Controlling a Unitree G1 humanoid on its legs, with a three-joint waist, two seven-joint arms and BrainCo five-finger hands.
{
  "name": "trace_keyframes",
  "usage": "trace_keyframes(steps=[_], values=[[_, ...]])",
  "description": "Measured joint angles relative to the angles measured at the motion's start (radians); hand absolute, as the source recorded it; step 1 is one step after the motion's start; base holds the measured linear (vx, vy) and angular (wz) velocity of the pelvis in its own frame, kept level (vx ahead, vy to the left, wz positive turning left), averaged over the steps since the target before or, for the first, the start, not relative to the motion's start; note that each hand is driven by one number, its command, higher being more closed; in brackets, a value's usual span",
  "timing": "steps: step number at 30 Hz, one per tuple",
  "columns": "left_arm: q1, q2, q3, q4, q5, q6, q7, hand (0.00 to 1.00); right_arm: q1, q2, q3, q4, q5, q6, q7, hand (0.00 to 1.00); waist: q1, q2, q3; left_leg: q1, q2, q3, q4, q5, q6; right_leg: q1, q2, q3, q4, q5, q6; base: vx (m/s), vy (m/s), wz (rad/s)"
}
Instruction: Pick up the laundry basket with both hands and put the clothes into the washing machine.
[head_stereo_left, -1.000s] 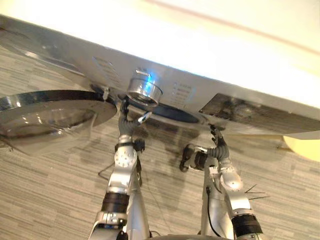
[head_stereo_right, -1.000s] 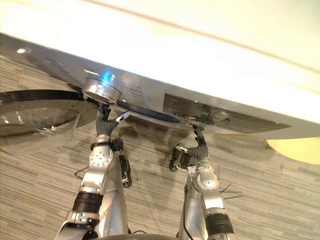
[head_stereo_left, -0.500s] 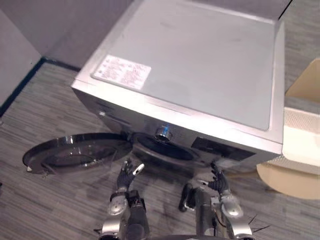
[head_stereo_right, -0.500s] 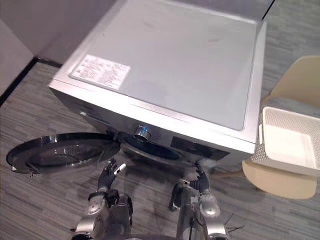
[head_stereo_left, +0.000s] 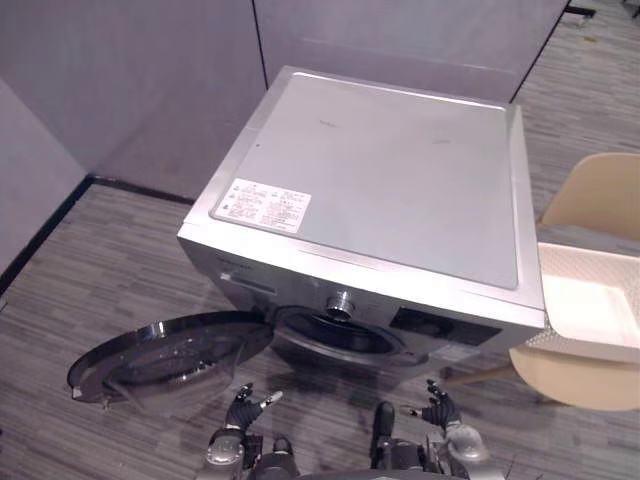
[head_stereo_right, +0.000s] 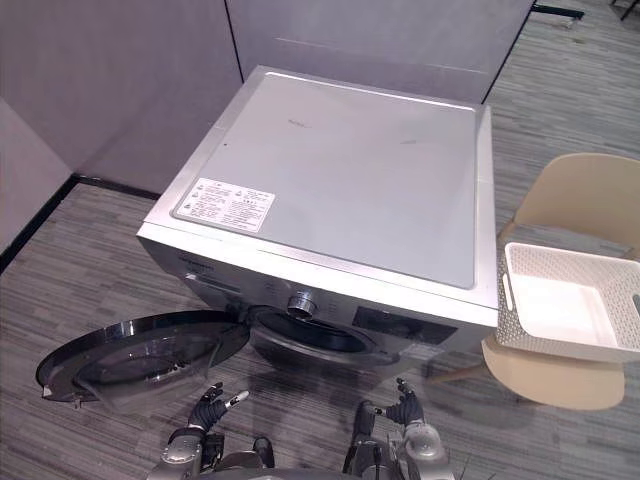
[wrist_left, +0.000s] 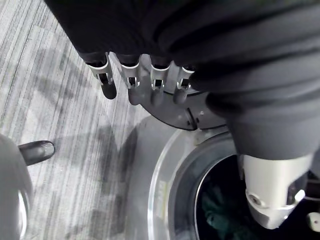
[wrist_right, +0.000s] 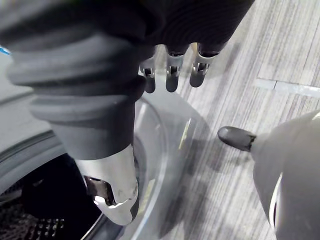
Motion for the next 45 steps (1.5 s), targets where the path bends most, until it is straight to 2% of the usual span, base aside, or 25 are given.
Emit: trace_keyframes(steps=[2,3,4,5,6,7,8,9,11,12,13,14,15,17,18,20,23,24,25,26,28,31,36,39,45], values=[[-0.035,0.001,-0.003,0.004,0.003,0.001,0.000,0.00,-0.015,-0.010,0.012,-0.008,-0.007,-0.001,-0.001,0.00,-0.007,-0.011,0.006,-0.051,-0.017,-0.001,0.038,0.003,0.027,-0.076,-0.027,-0.002,0.077,0.010,-0.002,-0.15,0.039,-0.16],[-0.067,0.004,-0.005,0.003,0.003,0.001,0.000,0.00,-0.020,-0.020,0.032,-0.009,-0.008,0.000,-0.001,0.00,-0.006,-0.020,0.014,-0.071,-0.035,0.001,0.039,0.020,0.054,-0.100,-0.043,0.005,0.084,0.036,0.023,-0.22,0.039,-0.07],[-0.078,0.006,-0.005,0.001,0.004,0.000,0.002,0.00,-0.030,-0.028,0.041,-0.009,-0.008,0.002,-0.001,0.00,-0.004,-0.010,0.017,-0.076,-0.014,0.009,0.026,0.022,0.072,-0.095,-0.036,0.009,0.085,0.029,0.039,-0.17,0.021,0.02],[-0.089,0.005,-0.002,-0.004,0.005,-0.002,0.003,0.00,-0.038,-0.028,0.045,-0.008,-0.009,0.003,-0.002,0.00,-0.012,-0.011,0.028,-0.077,-0.014,0.006,0.027,0.023,0.074,-0.108,-0.045,0.008,0.191,-0.059,0.024,-0.15,0.010,0.28],[-0.095,0.017,0.003,-0.020,0.006,-0.002,0.006,0.00,-0.035,-0.023,0.048,0.007,-0.009,0.006,-0.001,0.00,-0.015,-0.026,0.043,-0.062,-0.022,-0.011,0.042,0.033,0.076,-0.133,-0.080,-0.008,0.564,-0.271,-0.007,-0.08,0.010,0.38],[-0.085,0.019,0.006,-0.020,0.005,0.000,0.006,0.00,-0.029,-0.018,0.048,0.020,-0.008,0.005,0.000,0.00,-0.014,-0.025,0.045,-0.057,-0.024,-0.010,0.047,0.036,0.079,-0.117,-0.091,-0.009,0.642,-0.299,0.013,-0.09,-0.034,0.34],[-0.062,0.023,0.016,-0.020,0.005,0.002,0.007,0.00,-0.022,-0.009,0.048,0.032,-0.007,0.003,0.001,0.00,-0.007,-0.044,0.033,-0.061,-0.029,-0.002,0.072,0.036,0.079,-0.082,-0.096,-0.007,0.682,-0.336,0.030,-0.14,-0.084,-0.25],[-0.037,0.017,0.050,-0.018,0.003,0.008,0.008,0.00,-0.030,-0.010,0.047,0.031,-0.006,-0.006,0.004,0.00,0.022,-0.052,0.028,-0.088,-0.034,0.019,0.108,0.038,0.082,-0.049,-0.056,0.000,0.542,-0.347,0.047,-0.18,-0.079,-0.40],[-0.023,0.006,0.047,-0.021,0.002,0.010,0.006,0.00,-0.049,-0.023,0.047,0.035,-0.004,-0.011,0.003,0.00,0.036,-0.020,0.020,-0.126,-0.009,0.029,0.083,0.045,0.075,0.007,-0.004,0.024,0.370,-0.344,0.045,-0.21,-0.063,-0.36],[-0.034,-0.002,0.043,-0.020,0.000,0.010,0.006,0.00,-0.081,-0.024,0.048,0.042,0.005,-0.011,0.000,0.00,0.036,-0.017,0.040,-0.179,0.000,0.038,0.108,0.069,0.079,0.008,-0.006,0.025,0.379,-0.398,-0.012,-0.23,-0.112,-0.14],[-0.053,-0.005,0.039,-0.018,0.000,0.010,0.006,0.00,-0.094,-0.029,0.048,0.049,0.012,-0.011,0.000,0.00,0.043,-0.009,0.055,-0.199,0.007,0.040,0.119,0.079,0.075,0.016,0.005,0.018,0.325,-0.393,-0.015,-0.34,-0.133,-0.11],[-0.063,-0.019,0.038,-0.018,-0.003,0.012,0.008,0.00,-0.110,-0.041,0.045,0.057,0.020,-0.011,-0.004,0.00,0.051,0.026,0.080,-0.214,0.022,0.023,0.130,0.087,0.064,0.026,0.033,0.018,0.282,-0.350,-0.019,-0.30,-0.054,-0.21],[-0.066,-0.038,0.028,-0.020,-0.016,0.009,0.006,0.00,-0.122,-0.053,0.037,0.061,0.029,-0.010,-0.009,0.00,0.055,0.055,0.103,-0.225,0.033,-0.016,0.122,0.113,0.025,0.039,0.058,0.008,0.238,-0.314,-0.033,-0.35,-0.072,0.06],[-0.064,-0.045,0.026,-0.021,-0.036,0.002,0.007,0.00,-0.119,-0.047,0.021,0.061,0.034,-0.010,-0.022,0.00,0.040,0.049,0.106,-0.228,0.012,-0.088,0.073,0.177,-0.034,0.024,0.045,-0.018,0.245,-0.304,-0.045,-0.23,-0.066,0.41],[-0.064,-0.047,0.012,-0.023,-0.040,0.000,0.007,0.00,-0.105,-0.040,-0.004,0.058,0.034,-0.010,-0.025,0.00,0.027,0.040,0.110,-0.242,0.011,-0.134,0.091,0.173,-0.035,0.013,0.037,-0.041,0.248,-0.296,-0.060,-0.20,-0.033,0.37],[-0.061,-0.047,0.003,-0.023,-0.039,0.000,0.007,0.00,-0.088,-0.038,-0.033,0.038,0.034,-0.011,-0.028,0.00,0.025,0.023,0.117,-0.254,0.008,-0.135,0.203,0.119,0.022,-0.011,0.020,-0.046,0.256,-0.282,-0.081,-0.18,-0.010,0.17],[-0.055,-0.045,-0.012,-0.024,-0.038,0.000,0.007,0.00,-0.048,-0.040,-0.047,0.039,0.033,-0.011,-0.026,0.00,0.023,0.009,0.114,-0.192,0.019,-0.133,0.285,0.021,0.024,-0.020,0.000,-0.045,0.245,-0.257,-0.062,-0.16,0.062,0.13],[-0.055,-0.045,-0.012,-0.024,-0.038,0.000,0.007,0.00,-0.048,-0.040,-0.047,0.039,0.033,-0.011,-0.026,0.00,0.023,0.009,0.114,-0.192,0.019,-0.133,0.285,0.021,0.024,-0.020,0.000,-0.045,0.245,-0.257,-0.062,-0.12,0.147,0.03],[-0.033,-0.044,-0.040,-0.069,-0.034,-0.002,0.008,0.00,-0.024,-0.042,-0.049,0.040,0.033,-0.010,-0.026,0.00,0.018,0.024,0.105,-0.114,0.019,-0.140,0.164,-0.019,0.011,-0.020,0.006,-0.044,0.231,-0.240,-0.034,-0.11,0.194,-0.03],[-0.018,-0.035,-0.069,-0.114,-0.029,0.000,0.007,0.00,-0.015,-0.025,-0.063,0.044,0.033,-0.007,-0.026,0.00,0.008,0.011,0.093,-0.096,0.002,-0.134,0.098,-0.012,0.016,-0.013,-0.002,-0.040,0.191,-0.210,-0.018,-0.10,0.189,0.01],[-0.011,-0.030,-0.111,-0.179,-0.026,0.005,0.007,0.00,0.007,-0.010,-0.063,0.042,0.033,-0.003,-0.022,0.00,0.001,0.011,0.071,-0.090,-0.017,-0.133,0.053,0.010,0.024,0.019,-0.007,-0.051,0.108,-0.155,-0.001,-0.04,0.137,0.10],[-0.027,-0.022,-0.155,-0.347,0.002,0.003,0.008,0.00,0.040,-0.009,-0.063,0.042,0.032,0.002,-0.021,0.00,-0.002,0.026,0.042,-0.047,-0.063,-0.135,-0.010,0.032,0.047,0.089,-0.026,-0.059,-0.012,-0.086,0.023,0.00,0.164,0.11],[-0.068,-0.009,-0.097,-0.414,0.050,-0.002,0.045,0.00,0.048,-0.009,-0.062,0.039,0.021,0.001,-0.021,0.00,-0.006,0.036,0.001,0.001,-0.073,-0.112,-0.058,0.037,0.052,0.130,-0.022,-0.036,-0.079,-0.053,0.033,0.08,0.057,-0.14],[-0.166,0.068,0.035,-0.430,0.051,-0.001,0.118,0.00,0.043,-0.012,-0.061,0.028,0.011,-0.003,-0.020,0.00,-0.028,0.030,-0.002,0.015,-0.067,-0.107,-0.062,0.048,0.061,0.143,-0.009,-0.035,-0.093,-0.047,0.029,0.14,-0.022,-0.09],[-0.452,0.366,0.182,-0.479,0.060,-0.017,0.287,0.00,0.048,-0.045,-0.059,0.007,-0.015,-0.007,-0.019,0.00,-0.037,0.001,0.013,0.004,-0.064,-0.081,-0.061,0.047,0.061,0.122,-0.002,-0.014,-0.110,-0.026,0.019,0.03,-0.009,-0.16]])
